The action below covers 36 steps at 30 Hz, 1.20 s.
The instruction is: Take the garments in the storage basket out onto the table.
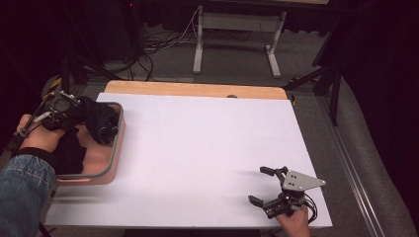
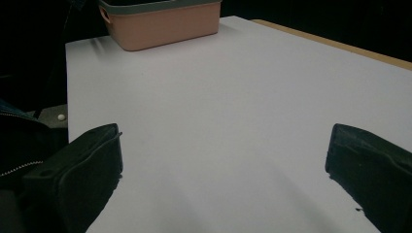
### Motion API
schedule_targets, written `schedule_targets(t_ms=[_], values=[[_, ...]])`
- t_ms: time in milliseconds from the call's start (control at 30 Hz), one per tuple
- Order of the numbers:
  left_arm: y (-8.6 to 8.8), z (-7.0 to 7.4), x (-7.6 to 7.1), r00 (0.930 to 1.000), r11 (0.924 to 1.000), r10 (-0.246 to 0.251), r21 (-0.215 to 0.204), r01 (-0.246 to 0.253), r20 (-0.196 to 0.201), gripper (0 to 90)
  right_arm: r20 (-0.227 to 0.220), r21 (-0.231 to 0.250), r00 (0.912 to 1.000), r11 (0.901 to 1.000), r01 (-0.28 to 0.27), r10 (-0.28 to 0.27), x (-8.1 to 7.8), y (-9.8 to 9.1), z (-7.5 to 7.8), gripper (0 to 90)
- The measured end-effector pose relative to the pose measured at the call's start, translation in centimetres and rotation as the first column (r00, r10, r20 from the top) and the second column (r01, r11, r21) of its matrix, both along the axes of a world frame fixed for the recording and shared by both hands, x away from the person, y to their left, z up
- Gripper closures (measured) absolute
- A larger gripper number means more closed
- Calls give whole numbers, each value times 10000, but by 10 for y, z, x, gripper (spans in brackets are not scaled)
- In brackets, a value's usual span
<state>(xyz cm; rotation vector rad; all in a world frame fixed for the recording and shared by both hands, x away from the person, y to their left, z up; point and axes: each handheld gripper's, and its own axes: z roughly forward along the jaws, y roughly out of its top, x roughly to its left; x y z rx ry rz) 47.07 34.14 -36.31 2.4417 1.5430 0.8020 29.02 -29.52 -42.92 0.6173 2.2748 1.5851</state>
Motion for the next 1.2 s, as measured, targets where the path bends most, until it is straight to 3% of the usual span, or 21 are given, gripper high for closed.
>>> schedule_targets(t_ms=[100,133,533,667,967,1167,1200], values=[[2,7,-3,9995,9998,26,-197,-20,323,648,4,13,10000,10000,10,-10,0,0,0,7],[3,14,-6,9982,9995,-30,-313,49,600,648,-5,6,10000,10000,4,-4,0,0,0,7],[3,43,-16,9900,9964,-255,-768,364,1385,646,-44,-29,10000,10000,-18,18,1,1,-1,7],[1,52,-20,9823,9936,-338,-999,529,1843,646,-15,-1,10000,10000,-13,13,1,0,-1,7],[-6,63,-27,9681,9873,-522,-1331,869,2450,646,9,11,10000,10000,-15,15,1,0,-1,7],[-15,76,-33,9514,9783,-818,-1586,1336,2969,647,9,16,10000,10000,-15,15,1,0,-1,7],[-15,76,-33,9514,9783,-818,-1586,1336,2969,646,9,16,10000,10000,-15,15,1,0,-1,7]])
